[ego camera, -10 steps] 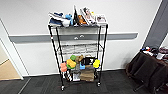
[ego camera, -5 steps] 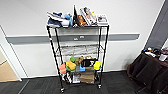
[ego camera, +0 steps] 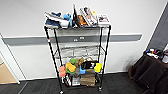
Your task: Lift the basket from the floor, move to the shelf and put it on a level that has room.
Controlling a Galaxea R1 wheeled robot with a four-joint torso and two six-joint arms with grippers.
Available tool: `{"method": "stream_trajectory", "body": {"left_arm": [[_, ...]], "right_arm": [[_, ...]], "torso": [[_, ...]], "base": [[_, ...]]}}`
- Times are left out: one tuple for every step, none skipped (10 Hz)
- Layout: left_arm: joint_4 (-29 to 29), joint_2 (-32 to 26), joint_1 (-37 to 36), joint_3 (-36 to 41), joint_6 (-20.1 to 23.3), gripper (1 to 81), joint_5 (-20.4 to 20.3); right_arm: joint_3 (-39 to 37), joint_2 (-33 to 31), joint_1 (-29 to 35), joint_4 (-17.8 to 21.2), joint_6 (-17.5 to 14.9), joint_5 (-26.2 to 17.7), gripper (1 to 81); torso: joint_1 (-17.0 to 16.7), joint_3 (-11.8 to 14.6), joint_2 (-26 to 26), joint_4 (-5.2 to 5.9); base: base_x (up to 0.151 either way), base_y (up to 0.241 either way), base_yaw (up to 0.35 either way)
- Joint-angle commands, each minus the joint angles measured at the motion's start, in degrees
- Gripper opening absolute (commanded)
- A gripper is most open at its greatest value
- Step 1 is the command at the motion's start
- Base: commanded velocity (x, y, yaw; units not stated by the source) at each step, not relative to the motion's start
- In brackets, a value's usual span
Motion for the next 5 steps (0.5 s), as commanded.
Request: {"method": "stream_trajectory", "body": {"left_arm": [[1.0, -1.4, -6.2, 2.8, -0.1, 1.0, 1.5], [1.0, -1.2, -6.2, 2.8, -0.1, 1.0, 1.5], [1.0, -1.1, -6.2, 2.8, -0.2, 1.0, 1.6], [1.0, -1.0, -6.3, 2.8, -0.1, 1.0, 1.5], [1.0, -1.1, -6.3, 2.8, -0.1, 1.0, 1.5]], "right_arm": [[3.5, -1.4, 6.4, -0.6, 0.1, 1.6, 1.0], [3.5, -1.5, 6.4, -0.6, 0.1, 1.6, 1.0], [3.6, -1.7, 6.5, -0.6, 0.1, 1.6, 1.0], [3.6, -1.7, 6.4, -0.8, 0.1, 1.6, 1.0], [3.6, -1.7, 6.4, -1.1, 0.1, 1.7, 1.0]], "torso": [[0.0, 0.0, 0.0, 0.00], [0.0, 0.0, 0.0, 0.00], [0.0, 0.0, 0.0, 0.00], [0.0, 0.0, 0.0, 0.00], [0.0, 0.0, 0.0, 0.00]], "base": [[0.124, 0.000, 0.000], [0.123, 0.000, 0.000], [0.123, 0.000, 0.000], [0.123, 0.000, 0.000], [0.123, 0.000, 0.000]]}}
